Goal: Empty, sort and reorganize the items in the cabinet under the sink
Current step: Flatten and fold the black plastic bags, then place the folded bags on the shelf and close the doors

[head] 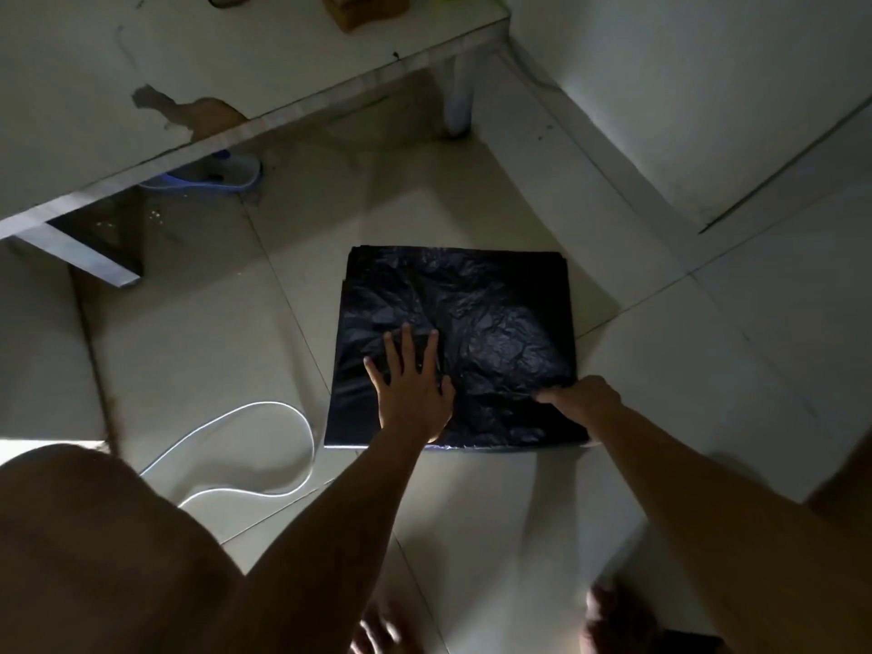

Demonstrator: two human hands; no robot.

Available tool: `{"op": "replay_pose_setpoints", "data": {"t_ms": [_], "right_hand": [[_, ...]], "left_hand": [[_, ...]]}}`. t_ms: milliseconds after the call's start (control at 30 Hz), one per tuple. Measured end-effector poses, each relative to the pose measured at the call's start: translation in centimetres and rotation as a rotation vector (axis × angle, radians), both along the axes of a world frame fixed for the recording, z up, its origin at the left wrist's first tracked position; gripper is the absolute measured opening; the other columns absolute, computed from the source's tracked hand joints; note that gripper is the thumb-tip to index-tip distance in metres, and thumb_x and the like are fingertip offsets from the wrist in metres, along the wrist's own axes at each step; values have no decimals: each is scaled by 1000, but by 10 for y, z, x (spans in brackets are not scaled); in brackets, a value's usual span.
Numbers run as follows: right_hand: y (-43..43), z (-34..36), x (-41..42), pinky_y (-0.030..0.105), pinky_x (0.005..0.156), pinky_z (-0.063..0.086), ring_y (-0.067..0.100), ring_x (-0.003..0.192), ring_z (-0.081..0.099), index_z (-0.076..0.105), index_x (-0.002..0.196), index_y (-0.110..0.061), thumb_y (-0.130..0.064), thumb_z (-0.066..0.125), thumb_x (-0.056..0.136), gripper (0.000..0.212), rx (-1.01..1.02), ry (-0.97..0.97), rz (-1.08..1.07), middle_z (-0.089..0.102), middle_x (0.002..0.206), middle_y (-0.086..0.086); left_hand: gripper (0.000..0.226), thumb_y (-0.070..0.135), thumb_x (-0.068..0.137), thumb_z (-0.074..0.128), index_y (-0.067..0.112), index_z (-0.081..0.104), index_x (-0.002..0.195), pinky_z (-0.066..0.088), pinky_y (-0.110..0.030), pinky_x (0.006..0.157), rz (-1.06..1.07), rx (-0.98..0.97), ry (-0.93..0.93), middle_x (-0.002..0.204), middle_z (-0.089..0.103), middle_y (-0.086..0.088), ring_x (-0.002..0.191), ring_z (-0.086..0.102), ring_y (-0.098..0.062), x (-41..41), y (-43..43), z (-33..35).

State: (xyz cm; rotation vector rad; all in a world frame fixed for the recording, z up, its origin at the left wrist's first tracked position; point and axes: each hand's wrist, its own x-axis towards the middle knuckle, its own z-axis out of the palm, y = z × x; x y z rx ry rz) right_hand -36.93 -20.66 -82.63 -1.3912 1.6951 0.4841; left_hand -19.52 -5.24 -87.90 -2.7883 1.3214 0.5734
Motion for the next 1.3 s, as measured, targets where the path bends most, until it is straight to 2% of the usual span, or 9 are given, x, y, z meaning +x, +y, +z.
{"op": "replay_pose_setpoints", "data": {"t_ms": [100,267,433,500,633,833,1033,1167,1300], "right_hand": [[0,-4,-8,46,90,57,39,111,61,50,134,2,-41,93,60,96,11,-26,-73,58,129,22],[-8,-7,-11,28,52,48,27,84,61,58,99,1,-12,90,69,45,142,-101,-256,60,96,18],[-10,-6,-6,36,65,59,31,88,66,58,111,3,-2,81,72,45,204,-255,-399,64,105,22],[-8,-7,0,37,54,60,34,89,66,50,119,5,3,80,72,56,187,-340,-507,62,110,25],[-10,5,8,25,42,53,21,71,58,59,90,-2,-2,67,85,10,300,-425,-588,62,86,16],[-7,46,26,35,67,51,19,83,56,56,86,-16,-4,53,89,12,415,-610,-350,55,91,5],[15,72,75,33,66,52,20,79,59,55,125,-40,5,51,81,63,296,-673,-26,61,93,7],[32,81,111,28,64,53,22,78,63,45,141,-41,-1,56,79,75,195,-653,147,66,99,9],[58,72,145,31,77,50,29,95,64,53,128,-25,-18,60,75,53,12,-587,498,66,109,12]], "left_hand": [[67,53,99,17,30,-7,156,-2,-65,116,-8,-83,-46,163,-15,-10,149,-18,-32,-6,5,-12],[67,57,100,14,27,-4,157,-4,-62,118,-10,-118,-89,164,-11,-10,150,-13,-33,-9,7,-28],[69,62,98,10,32,-10,156,-5,-64,117,-3,-121,-73,163,-17,-10,149,-17,-33,-11,8,-29],[68,63,96,6,33,-13,155,-6,-64,116,12,-111,-62,163,-20,-9,149,-20,-33,-12,8,-28],[68,64,95,2,34,-16,154,-6,-65,115,34,-102,-40,162,-23,-9,148,-22,-32,-13,4,-28],[68,63,96,5,33,-19,153,-5,-66,115,32,-71,-20,161,-27,-8,147,-25,-32,-13,3,-24],[72,64,95,10,32,-14,154,4,-68,112,-62,30,-62,163,-17,-11,150,-12,-37,-4,5,-12],[75,51,91,46,28,12,154,27,-59,108,-142,0,-6,163,6,-7,147,14,-33,26,11,4],[43,29,92,52,20,54,134,48,-34,92,-45,-391,243,134,57,-8,118,56,-29,66,23,27]]}}
